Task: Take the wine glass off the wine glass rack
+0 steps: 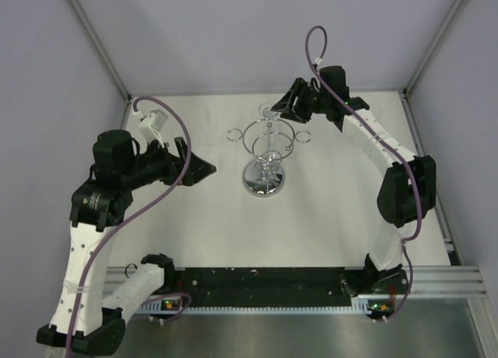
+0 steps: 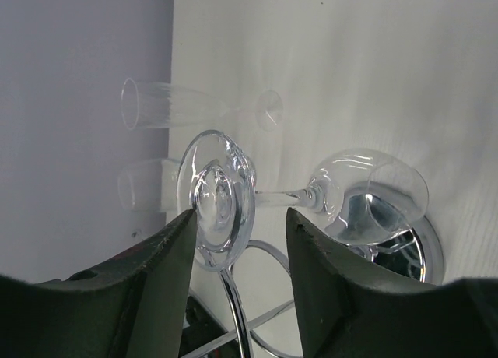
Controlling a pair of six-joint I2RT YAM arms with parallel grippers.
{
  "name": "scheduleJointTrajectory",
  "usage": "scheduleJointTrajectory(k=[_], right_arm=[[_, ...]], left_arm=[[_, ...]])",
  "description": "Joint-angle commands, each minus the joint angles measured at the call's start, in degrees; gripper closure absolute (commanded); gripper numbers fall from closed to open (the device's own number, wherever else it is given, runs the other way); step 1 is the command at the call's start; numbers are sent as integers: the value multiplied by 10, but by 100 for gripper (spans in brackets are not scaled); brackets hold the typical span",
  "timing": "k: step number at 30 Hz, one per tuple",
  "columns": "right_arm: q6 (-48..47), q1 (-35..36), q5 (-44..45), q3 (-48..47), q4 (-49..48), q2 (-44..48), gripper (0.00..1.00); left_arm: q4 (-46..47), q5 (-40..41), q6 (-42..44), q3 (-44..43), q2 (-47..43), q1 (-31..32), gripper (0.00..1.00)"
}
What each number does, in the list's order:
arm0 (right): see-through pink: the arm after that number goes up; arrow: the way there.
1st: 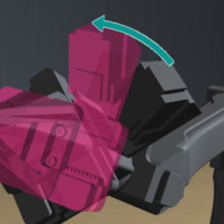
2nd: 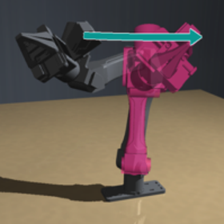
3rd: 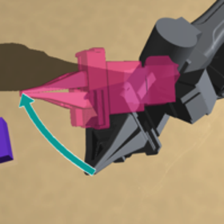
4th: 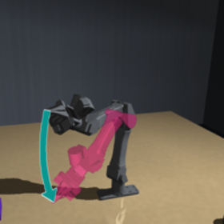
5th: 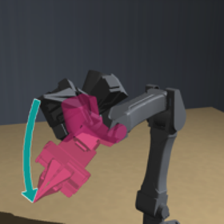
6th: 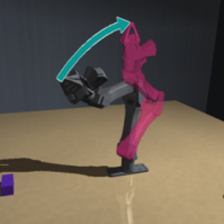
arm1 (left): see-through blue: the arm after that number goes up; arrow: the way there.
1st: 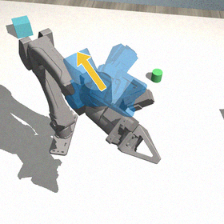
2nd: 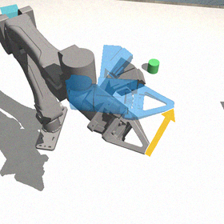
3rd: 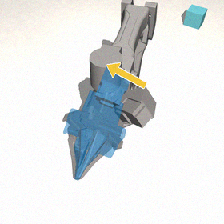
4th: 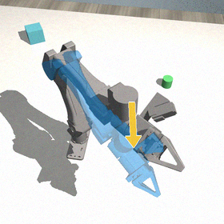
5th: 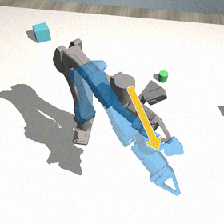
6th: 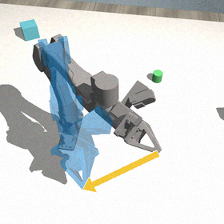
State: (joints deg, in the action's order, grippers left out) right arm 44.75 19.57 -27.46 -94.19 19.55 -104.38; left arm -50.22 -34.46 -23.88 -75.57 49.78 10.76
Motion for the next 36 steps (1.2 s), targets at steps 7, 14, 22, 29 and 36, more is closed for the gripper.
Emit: scheduleJointTrajectory(k=[7,14,22,29,36], right_arm=[[10,-8,-19,-28,-43,11,63],[7,-8,-20,-31,-41,16,76],[-6,-9,-18,-39,-29,27,69],[-15,-8,-15,-40,-20,30,62],[-15,-9,-14,-43,-21,33,70]], left_arm=[[13,1,12,2,4,-2,2],[14,-2,10,6,1,-2,2],[13,-4,9,7,1,-2,2],[15,-9,7,8,3,-2,2],[16,-7,8,11,2,-2,2]])
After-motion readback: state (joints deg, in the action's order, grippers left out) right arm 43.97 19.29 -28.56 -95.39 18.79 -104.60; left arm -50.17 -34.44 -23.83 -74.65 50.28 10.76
